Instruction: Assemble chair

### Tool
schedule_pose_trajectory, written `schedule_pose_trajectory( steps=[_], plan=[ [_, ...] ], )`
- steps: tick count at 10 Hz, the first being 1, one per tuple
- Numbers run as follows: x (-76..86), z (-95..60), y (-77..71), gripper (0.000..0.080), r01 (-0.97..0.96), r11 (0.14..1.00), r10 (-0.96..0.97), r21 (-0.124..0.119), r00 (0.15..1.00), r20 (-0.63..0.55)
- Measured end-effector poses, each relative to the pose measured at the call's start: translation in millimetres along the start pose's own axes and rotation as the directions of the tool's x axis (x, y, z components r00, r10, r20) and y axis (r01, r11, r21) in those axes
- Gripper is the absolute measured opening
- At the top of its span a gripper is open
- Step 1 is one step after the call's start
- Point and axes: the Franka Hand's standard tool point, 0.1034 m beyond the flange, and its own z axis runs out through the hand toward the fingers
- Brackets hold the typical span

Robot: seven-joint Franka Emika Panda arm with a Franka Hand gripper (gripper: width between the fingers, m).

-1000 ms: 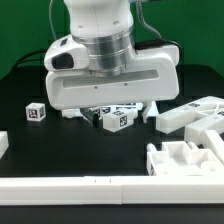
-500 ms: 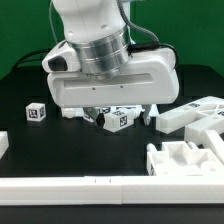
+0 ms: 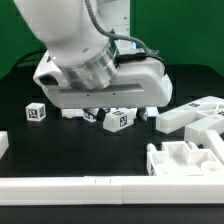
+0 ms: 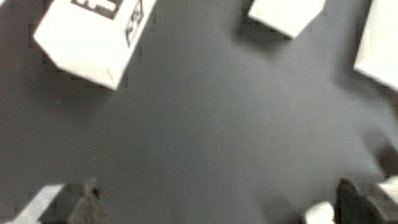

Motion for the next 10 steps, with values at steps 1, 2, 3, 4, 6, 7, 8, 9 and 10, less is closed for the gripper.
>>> schedule_pose_trajectory(
  steps=[1,2,3,4,6,7,8,9,10],
  plan=[
    [1.5,1.4,0.1,0.0649,0.002,1.0,-0.002,0.001,0.998,0.06],
    [-1.5,5.1,2.8,0.0649,-0.015,1.0,0.012,0.02,0.992,0.128],
    [-1.2,9.2,12.0,0.0649,-0.048,0.998,0.038,0.049,0.98,0.195],
    [1.1,8.9,20.3,0.0649,-0.061,0.996,0.049,0.058,0.981,0.189],
    [-9.0,11.7,27.8,0.0649,-0.152,0.983,0.123,0.101,0.96,0.252],
    [-8.4,12.9,25.5,0.0649,-0.138,0.985,0.11,0.1,0.962,0.249],
    [-8.7,13.6,24.3,0.0649,-0.136,0.986,0.108,0.099,0.962,0.249],
    [-9.7,15.0,23.9,0.0649,-0.154,0.982,0.123,0.105,0.959,0.257],
    [-14.0,21.9,24.3,0.0649,-0.221,0.967,0.177,0.127,0.941,0.289]
  ],
)
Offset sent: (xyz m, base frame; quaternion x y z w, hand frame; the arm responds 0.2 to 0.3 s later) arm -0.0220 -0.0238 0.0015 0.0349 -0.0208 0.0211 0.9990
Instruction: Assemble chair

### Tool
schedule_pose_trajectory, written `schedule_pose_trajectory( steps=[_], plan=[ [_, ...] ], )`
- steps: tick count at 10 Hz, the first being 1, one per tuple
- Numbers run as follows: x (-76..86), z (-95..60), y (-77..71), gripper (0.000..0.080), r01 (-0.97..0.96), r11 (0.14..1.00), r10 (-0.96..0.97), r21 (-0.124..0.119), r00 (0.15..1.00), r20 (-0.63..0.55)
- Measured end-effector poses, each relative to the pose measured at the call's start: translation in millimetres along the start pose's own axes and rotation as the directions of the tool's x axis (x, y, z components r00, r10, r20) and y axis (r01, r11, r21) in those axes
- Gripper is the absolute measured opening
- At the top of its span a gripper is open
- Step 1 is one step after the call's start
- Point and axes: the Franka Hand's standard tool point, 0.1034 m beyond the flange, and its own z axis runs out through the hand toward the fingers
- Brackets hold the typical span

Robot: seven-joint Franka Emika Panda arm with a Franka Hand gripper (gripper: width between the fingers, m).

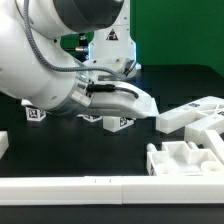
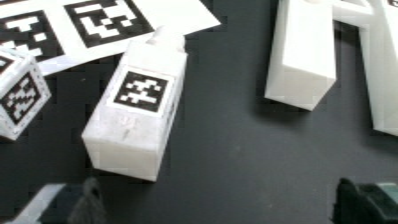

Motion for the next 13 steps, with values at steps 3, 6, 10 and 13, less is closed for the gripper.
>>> schedule_pose_trajectory(
  steps=[3,6,10,13],
  plan=[
    [-3.8,9.4,7.4,0.0649,-0.038,0.999,0.038,0.027,0.999,0.034],
    [-3.7,22.9,12.5,0.0649,-0.108,0.991,0.103,0.077,0.992,0.07],
    [-7.4,35.1,24.8,0.0649,-0.14,0.986,0.129,0.091,0.984,0.12],
    [-10.1,23.8,21.6,0.0649,-0.128,0.987,0.117,0.096,0.987,0.109]
  ],
)
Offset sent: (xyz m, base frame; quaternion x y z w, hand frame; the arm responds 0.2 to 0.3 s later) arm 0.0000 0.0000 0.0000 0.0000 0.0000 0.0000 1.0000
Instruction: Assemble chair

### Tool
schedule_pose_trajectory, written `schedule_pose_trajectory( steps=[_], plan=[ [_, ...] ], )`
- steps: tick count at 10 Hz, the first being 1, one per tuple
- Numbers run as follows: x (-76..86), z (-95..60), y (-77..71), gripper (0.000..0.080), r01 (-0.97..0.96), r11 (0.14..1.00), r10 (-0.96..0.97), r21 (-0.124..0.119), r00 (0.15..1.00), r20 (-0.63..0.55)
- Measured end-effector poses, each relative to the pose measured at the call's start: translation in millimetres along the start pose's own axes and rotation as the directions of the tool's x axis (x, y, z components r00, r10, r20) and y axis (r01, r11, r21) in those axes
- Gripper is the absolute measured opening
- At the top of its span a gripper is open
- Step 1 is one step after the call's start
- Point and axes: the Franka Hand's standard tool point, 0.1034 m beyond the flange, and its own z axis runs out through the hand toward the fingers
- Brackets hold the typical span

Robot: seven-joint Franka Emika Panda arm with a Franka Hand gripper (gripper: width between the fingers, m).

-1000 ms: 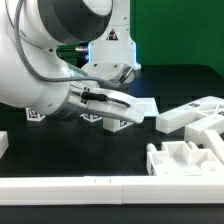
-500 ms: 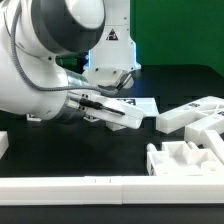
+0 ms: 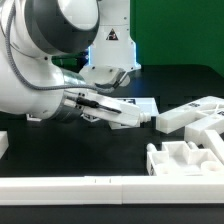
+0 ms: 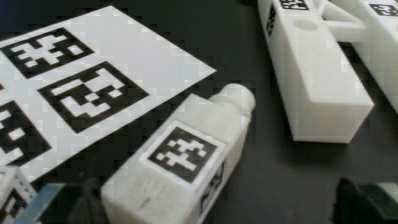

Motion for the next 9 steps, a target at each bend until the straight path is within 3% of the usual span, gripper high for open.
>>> schedule_pose_trajectory(
  steps=[3,9],
  plan=[
    [1.9,-16.5,18.2,0.0649,0.008,1.0,-0.008,0.016,1.0,-0.012],
    [10.9,16.2,26.8,0.0649,-0.028,1.0,0.028,0.011,1.0,-0.002]
  ],
)
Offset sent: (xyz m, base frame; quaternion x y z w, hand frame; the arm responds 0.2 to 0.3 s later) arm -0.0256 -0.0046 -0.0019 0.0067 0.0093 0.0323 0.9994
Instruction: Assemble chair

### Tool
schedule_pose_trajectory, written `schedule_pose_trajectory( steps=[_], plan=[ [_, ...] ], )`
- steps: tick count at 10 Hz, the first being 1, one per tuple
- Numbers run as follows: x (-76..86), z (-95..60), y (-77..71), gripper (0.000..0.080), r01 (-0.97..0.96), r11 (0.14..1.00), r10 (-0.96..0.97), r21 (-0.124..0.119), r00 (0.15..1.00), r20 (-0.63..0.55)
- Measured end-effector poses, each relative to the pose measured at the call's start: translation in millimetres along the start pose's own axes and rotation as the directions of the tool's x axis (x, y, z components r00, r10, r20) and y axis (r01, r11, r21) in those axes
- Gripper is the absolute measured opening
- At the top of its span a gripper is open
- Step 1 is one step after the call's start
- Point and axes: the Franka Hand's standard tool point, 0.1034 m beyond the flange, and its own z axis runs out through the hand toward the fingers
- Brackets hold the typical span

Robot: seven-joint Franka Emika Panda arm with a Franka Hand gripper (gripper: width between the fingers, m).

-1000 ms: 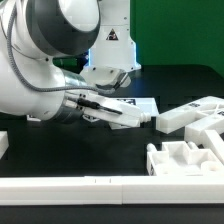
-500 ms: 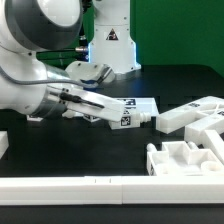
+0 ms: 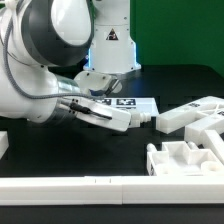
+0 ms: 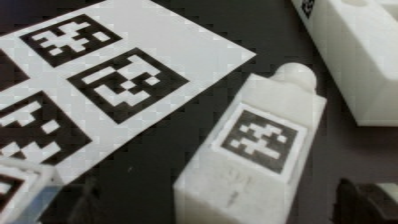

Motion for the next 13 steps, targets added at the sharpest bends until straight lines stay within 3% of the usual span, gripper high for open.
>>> schedule_pose_trajectory(
  steps=[3,5,6,7,8,11,13],
  plan=[
    [-0.8,8.5,-5.8,0.0649,-0.001,1.0,0.001,-0.011,1.0,0.01],
    [-0.5,7.9,-5.1,0.0602,-0.001,1.0,0.001,-0.01,1.0,0.01],
    [-0.5,8.0,-5.1,0.0424,-0.001,1.0,0.001,-0.01,1.0,0.01],
    [-0.5,8.0,-5.0,0.0424,-0.001,1.0,0.001,-0.01,1.0,0.01],
    [-0.5,8.1,-5.0,0.0313,-0.001,1.0,0.001,-0.01,1.0,0.01],
    [-0.8,5.3,-6.0,0.0313,0.008,1.0,-0.008,-0.021,1.0,0.002],
    [-14.0,-15.1,-19.5,0.0313,0.075,0.997,-0.075,-0.031,0.997,-0.004]
  ],
)
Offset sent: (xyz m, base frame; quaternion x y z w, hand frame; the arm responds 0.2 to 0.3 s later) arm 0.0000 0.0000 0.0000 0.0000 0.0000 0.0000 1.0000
